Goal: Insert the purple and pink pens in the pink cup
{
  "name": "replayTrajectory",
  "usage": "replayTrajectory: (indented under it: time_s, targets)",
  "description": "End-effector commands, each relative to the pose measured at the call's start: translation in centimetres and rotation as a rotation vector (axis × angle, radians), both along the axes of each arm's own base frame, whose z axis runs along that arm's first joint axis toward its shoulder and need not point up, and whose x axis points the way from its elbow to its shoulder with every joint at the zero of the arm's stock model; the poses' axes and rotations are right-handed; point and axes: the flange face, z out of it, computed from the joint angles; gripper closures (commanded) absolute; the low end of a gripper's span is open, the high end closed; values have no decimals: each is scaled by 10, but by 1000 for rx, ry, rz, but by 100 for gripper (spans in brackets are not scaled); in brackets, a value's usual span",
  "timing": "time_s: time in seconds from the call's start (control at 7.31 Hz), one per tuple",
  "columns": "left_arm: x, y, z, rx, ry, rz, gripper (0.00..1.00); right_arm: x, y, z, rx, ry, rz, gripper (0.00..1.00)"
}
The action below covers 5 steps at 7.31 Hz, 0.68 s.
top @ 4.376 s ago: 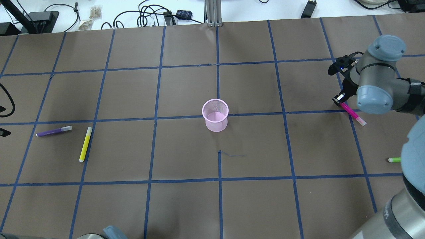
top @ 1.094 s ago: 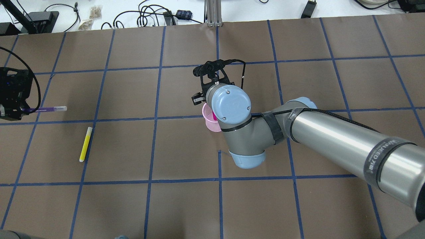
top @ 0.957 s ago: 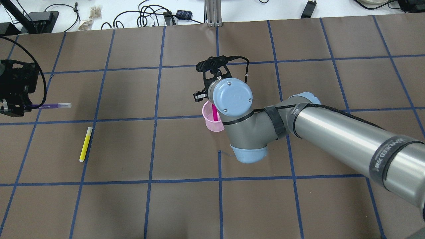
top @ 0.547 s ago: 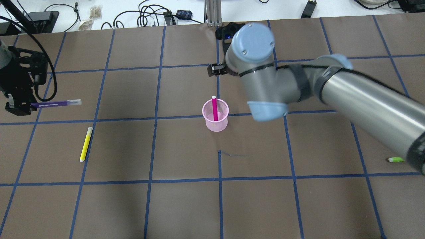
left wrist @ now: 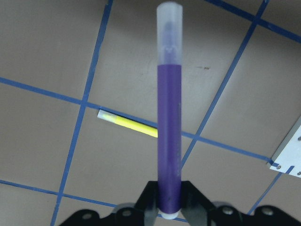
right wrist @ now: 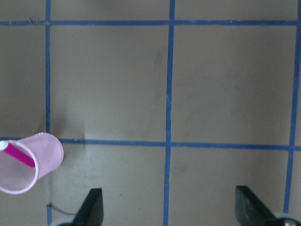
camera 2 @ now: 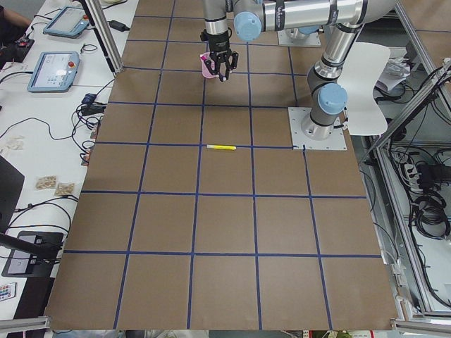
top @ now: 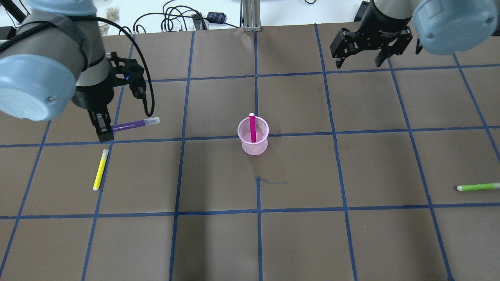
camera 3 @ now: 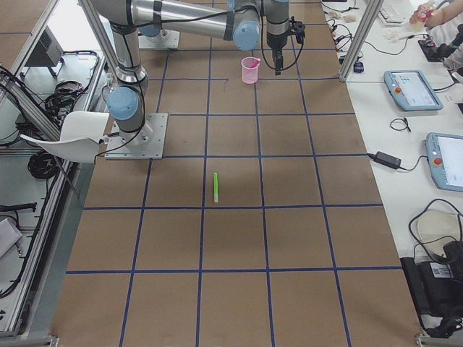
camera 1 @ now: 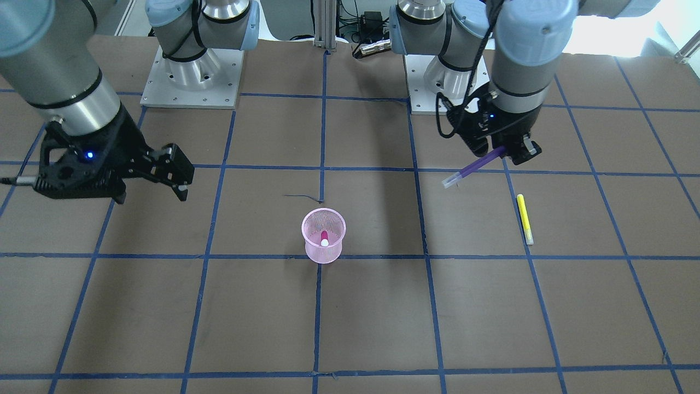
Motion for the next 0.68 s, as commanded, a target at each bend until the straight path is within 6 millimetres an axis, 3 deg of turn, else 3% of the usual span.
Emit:
replayTrajectory:
  time_s: [0.0, 0.14, 0.27, 0.41, 0.55]
  targets:
    - [-87, -5, -36, -18, -51, 49, 100, 7, 55, 13, 145, 5, 35, 0]
    - [-117, -17, -37, -30, -57, 37, 100, 6, 68, 26, 93, 5, 39, 0]
    - [-141, -21, -45, 1, -81, 36, 100, 3, 64, 29, 57, 5, 48, 0]
    - [-174, -10, -66, 25, -120, 54, 100, 5, 63, 27, 53, -1, 52, 0]
    - [-187, -8, -79, 33, -138, 60, 100, 6, 56, 24, 22, -8, 55, 0]
